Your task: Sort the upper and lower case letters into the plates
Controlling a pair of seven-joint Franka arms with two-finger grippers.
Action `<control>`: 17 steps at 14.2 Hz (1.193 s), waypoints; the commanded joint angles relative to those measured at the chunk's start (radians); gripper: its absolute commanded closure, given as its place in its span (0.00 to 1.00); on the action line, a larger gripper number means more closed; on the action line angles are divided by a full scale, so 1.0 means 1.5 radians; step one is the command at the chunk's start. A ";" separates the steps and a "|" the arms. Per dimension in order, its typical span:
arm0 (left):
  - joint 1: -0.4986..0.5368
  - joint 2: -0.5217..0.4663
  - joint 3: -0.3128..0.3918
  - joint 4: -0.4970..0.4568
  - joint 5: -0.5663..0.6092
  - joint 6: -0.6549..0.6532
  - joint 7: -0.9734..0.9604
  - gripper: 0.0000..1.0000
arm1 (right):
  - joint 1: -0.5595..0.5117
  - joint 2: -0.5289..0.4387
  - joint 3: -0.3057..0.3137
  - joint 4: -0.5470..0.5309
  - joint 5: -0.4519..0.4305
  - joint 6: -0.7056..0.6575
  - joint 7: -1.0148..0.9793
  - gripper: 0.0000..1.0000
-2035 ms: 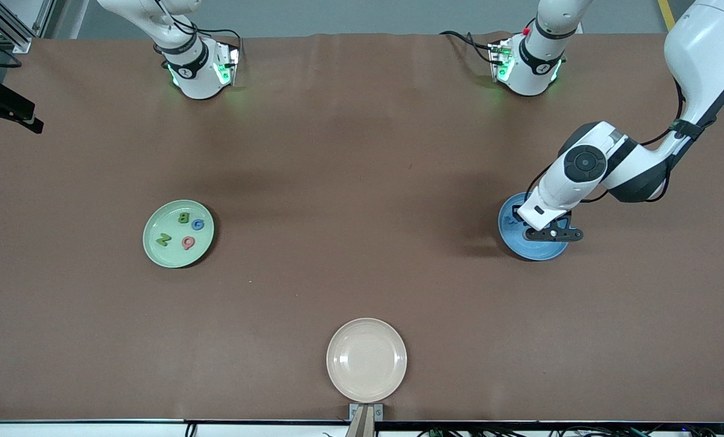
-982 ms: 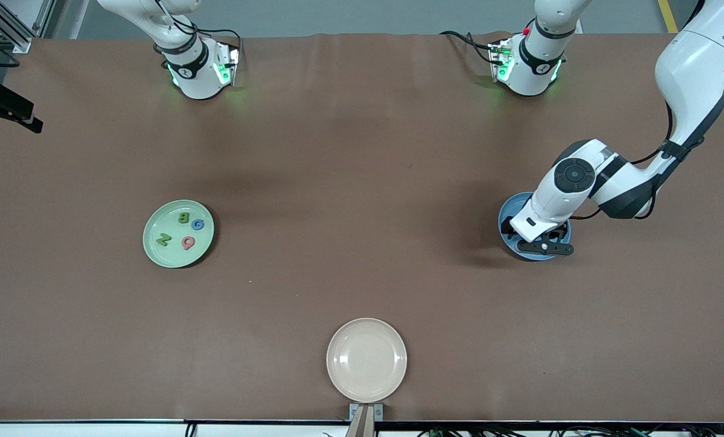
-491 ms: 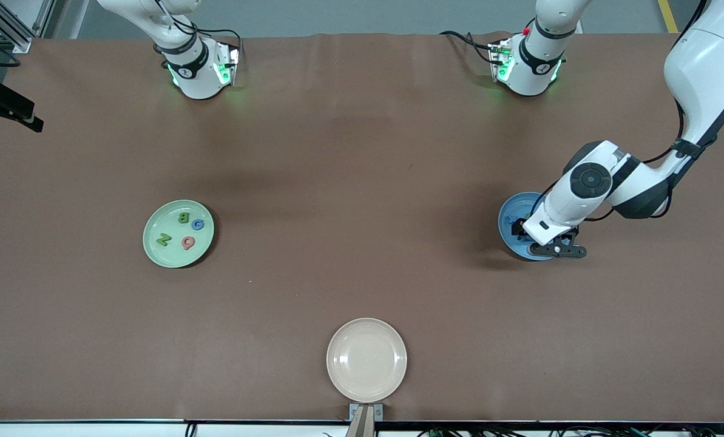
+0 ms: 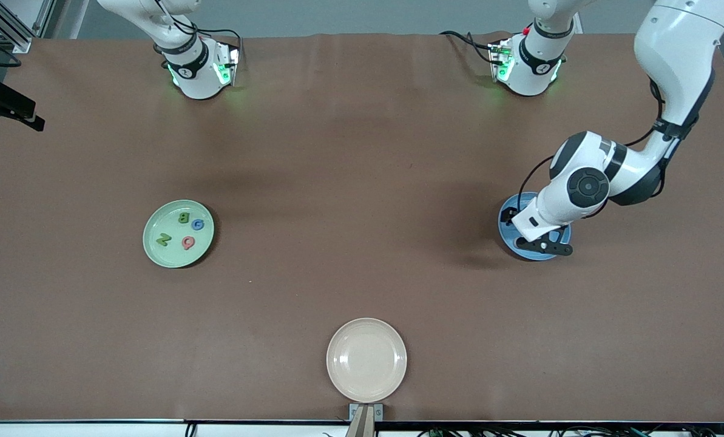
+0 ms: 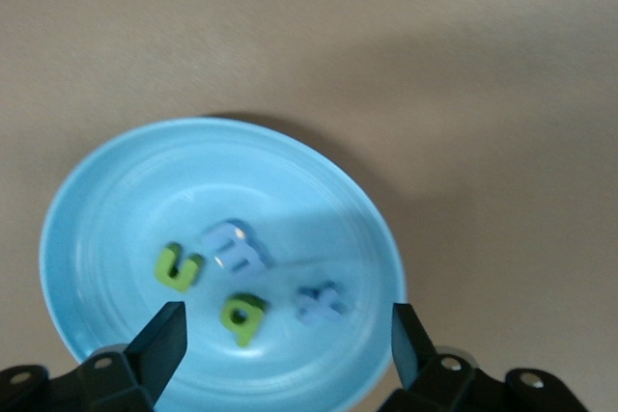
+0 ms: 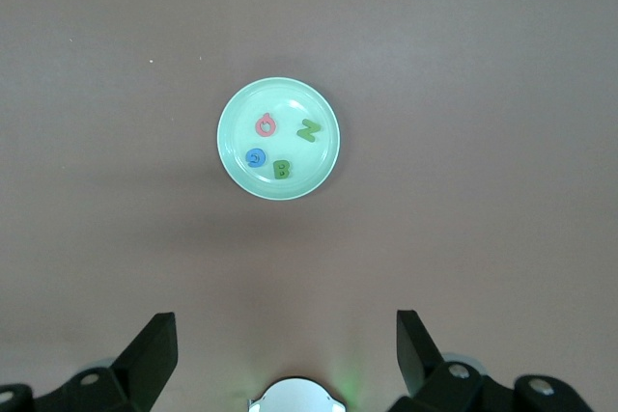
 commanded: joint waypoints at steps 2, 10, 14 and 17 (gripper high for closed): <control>-0.139 -0.067 0.145 0.032 -0.135 -0.085 0.097 0.07 | -0.001 -0.008 0.004 -0.012 -0.003 -0.001 0.003 0.00; -0.090 -0.253 0.172 0.042 -0.209 -0.170 0.165 0.01 | -0.001 -0.008 0.006 -0.009 -0.002 0.034 0.000 0.00; -0.055 -0.297 0.172 0.134 -0.219 -0.257 0.165 0.01 | -0.001 -0.008 0.006 -0.009 -0.001 0.040 -0.009 0.00; -0.031 -0.296 0.176 0.258 -0.247 -0.352 0.169 0.01 | -0.002 -0.008 0.005 -0.009 0.000 0.039 -0.032 0.00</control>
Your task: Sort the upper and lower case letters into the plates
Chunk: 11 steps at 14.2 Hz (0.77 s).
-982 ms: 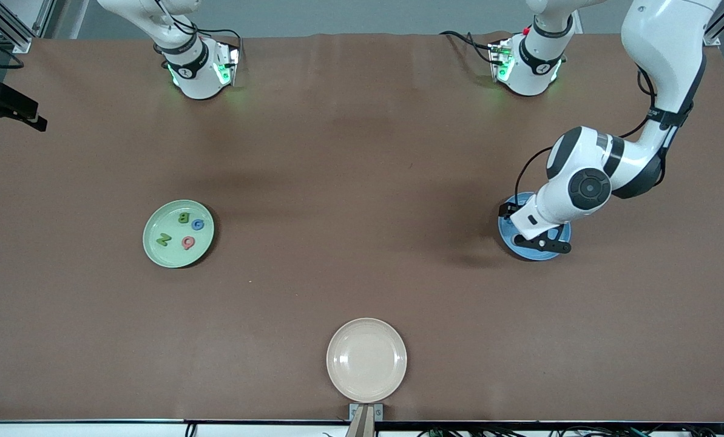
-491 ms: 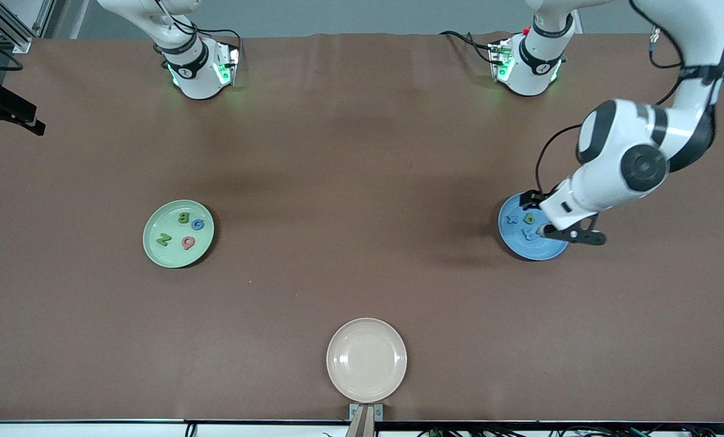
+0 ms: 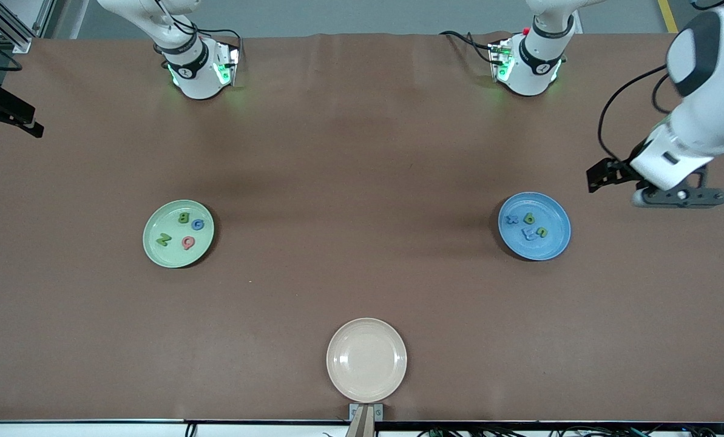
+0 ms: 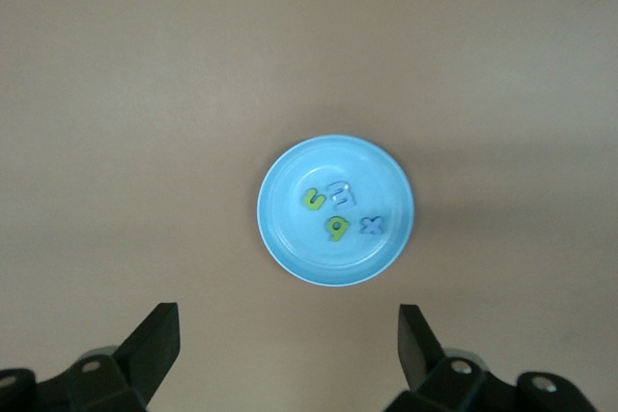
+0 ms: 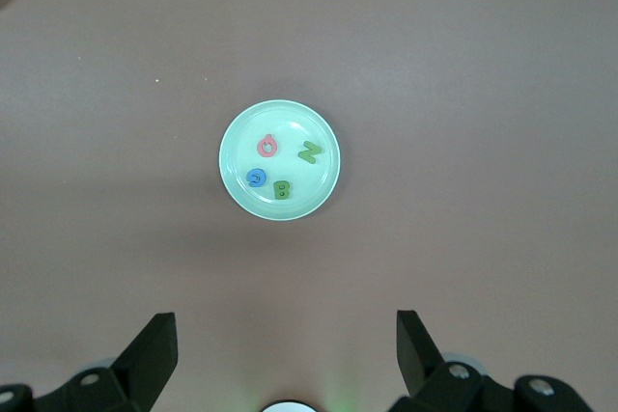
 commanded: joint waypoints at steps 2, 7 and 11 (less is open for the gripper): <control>0.029 0.008 0.003 0.120 -0.021 -0.085 0.013 0.01 | -0.002 -0.008 0.003 -0.006 0.000 0.002 -0.013 0.00; 0.024 -0.014 0.020 0.150 -0.024 -0.124 0.016 0.01 | -0.006 -0.008 0.000 -0.006 0.031 -0.004 0.002 0.00; -0.158 -0.021 0.208 0.149 -0.031 -0.139 0.016 0.01 | -0.003 -0.009 0.003 -0.007 0.022 -0.009 0.008 0.00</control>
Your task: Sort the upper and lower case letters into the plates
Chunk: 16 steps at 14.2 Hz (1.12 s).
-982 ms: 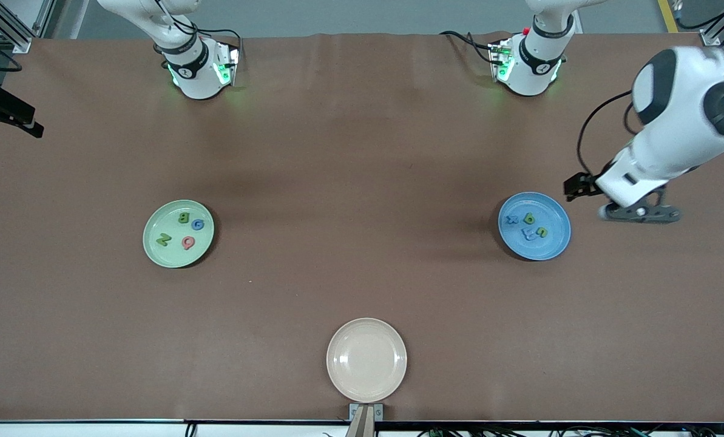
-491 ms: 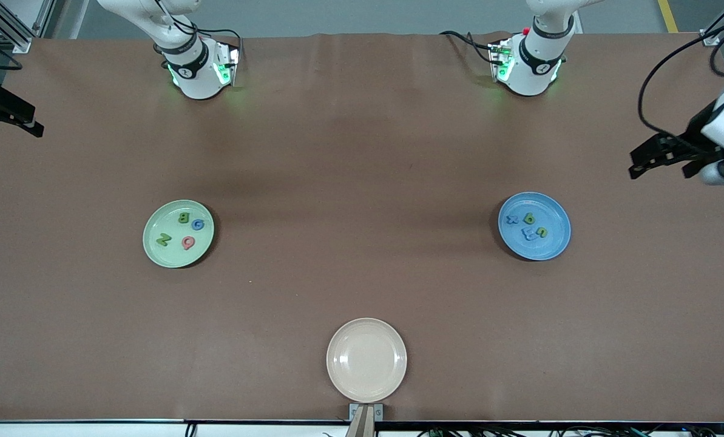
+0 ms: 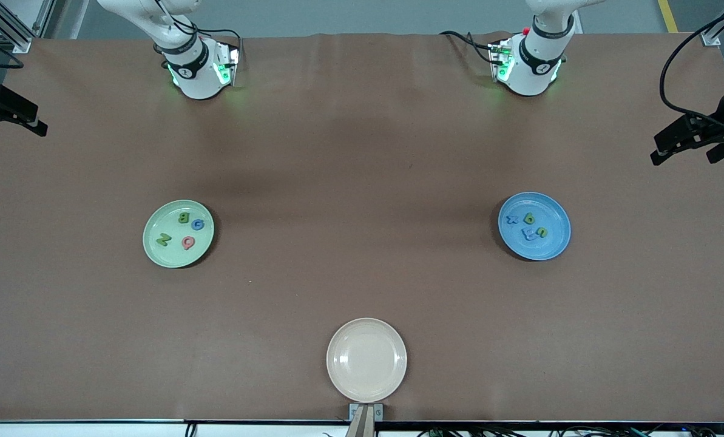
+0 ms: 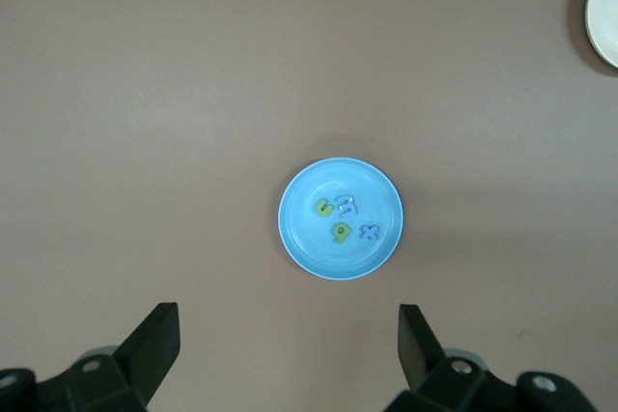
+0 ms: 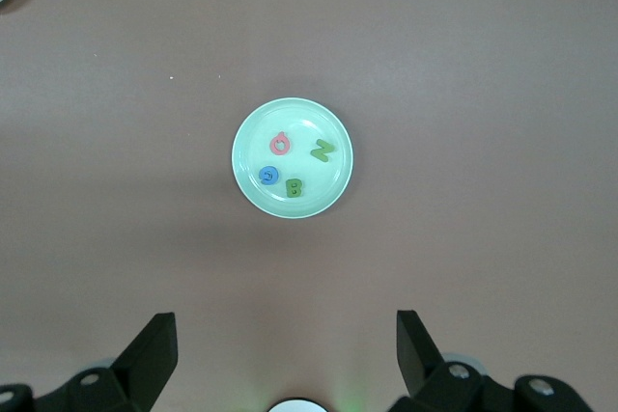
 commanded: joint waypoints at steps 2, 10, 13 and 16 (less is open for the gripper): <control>-0.138 -0.015 0.137 0.002 -0.015 -0.016 0.011 0.01 | -0.004 -0.009 0.003 -0.007 0.002 -0.009 0.009 0.00; -0.149 -0.015 0.150 0.003 -0.015 -0.016 0.011 0.00 | 0.003 -0.010 0.005 -0.007 -0.023 -0.007 0.011 0.00; -0.150 -0.015 0.147 0.003 -0.007 -0.016 0.010 0.00 | 0.001 -0.010 0.003 -0.007 -0.022 -0.008 0.011 0.00; -0.150 -0.014 0.147 0.010 -0.002 -0.008 0.011 0.00 | 0.001 -0.010 0.003 -0.008 -0.021 -0.011 0.019 0.00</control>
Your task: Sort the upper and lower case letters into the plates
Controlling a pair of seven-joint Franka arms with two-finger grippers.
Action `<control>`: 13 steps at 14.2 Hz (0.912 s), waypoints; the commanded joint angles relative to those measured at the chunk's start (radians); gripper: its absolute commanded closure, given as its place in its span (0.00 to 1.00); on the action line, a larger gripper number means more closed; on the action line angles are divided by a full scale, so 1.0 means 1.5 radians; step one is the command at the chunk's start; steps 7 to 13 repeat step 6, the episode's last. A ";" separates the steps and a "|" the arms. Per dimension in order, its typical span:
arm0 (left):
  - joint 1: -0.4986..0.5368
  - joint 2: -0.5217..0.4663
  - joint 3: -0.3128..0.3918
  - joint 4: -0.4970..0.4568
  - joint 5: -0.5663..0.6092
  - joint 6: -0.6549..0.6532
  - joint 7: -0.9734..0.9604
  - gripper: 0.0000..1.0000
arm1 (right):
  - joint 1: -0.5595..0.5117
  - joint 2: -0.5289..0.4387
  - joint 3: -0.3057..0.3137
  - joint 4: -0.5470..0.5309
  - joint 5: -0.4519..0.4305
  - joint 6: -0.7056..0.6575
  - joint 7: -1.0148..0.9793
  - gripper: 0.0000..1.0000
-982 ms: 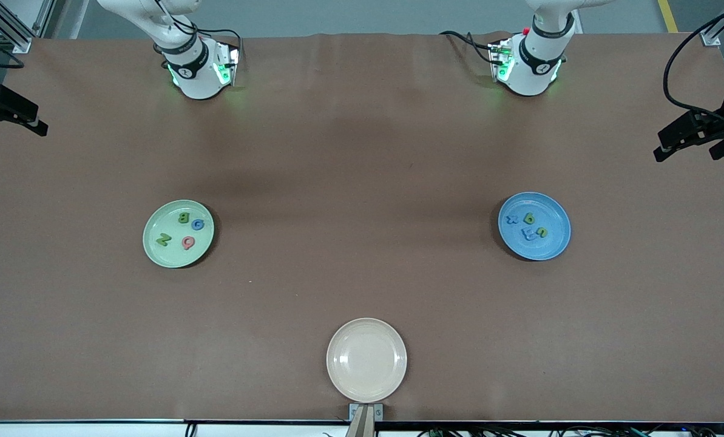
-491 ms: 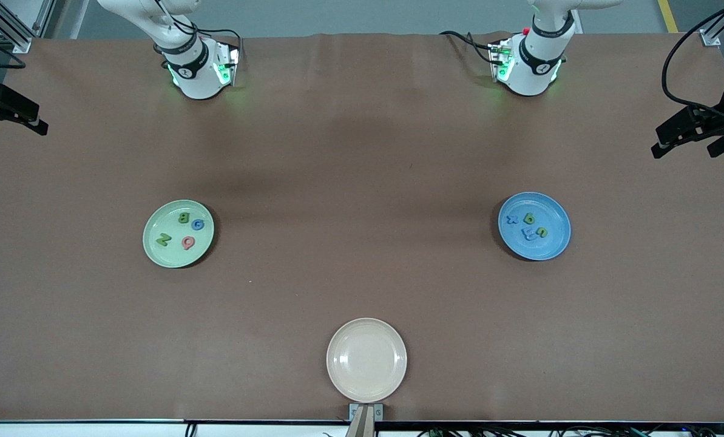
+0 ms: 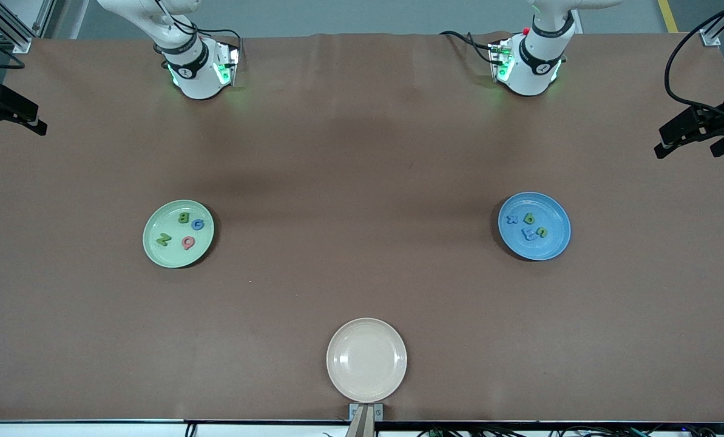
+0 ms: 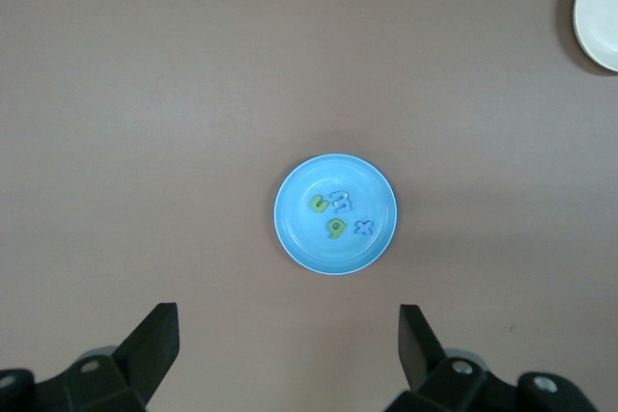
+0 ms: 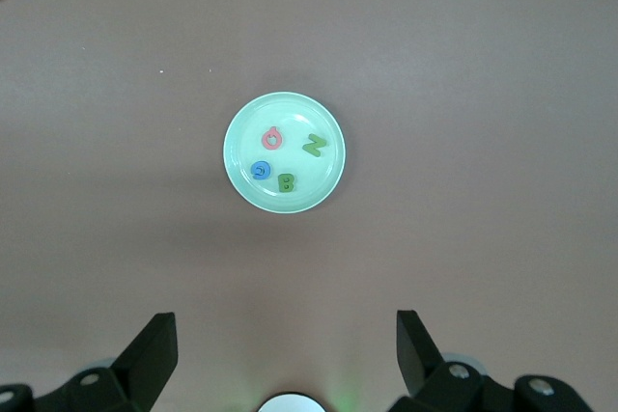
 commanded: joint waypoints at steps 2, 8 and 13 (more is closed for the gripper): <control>-0.005 -0.007 0.002 0.006 0.019 -0.004 0.011 0.00 | 0.001 -0.010 0.002 -0.008 -0.003 -0.007 0.033 0.00; -0.005 -0.003 0.003 0.008 0.021 -0.003 0.003 0.00 | -0.001 -0.008 -0.001 -0.007 0.002 -0.005 0.030 0.00; -0.005 -0.003 0.003 0.008 0.021 -0.003 0.003 0.00 | -0.001 -0.008 -0.001 -0.007 0.002 -0.005 0.030 0.00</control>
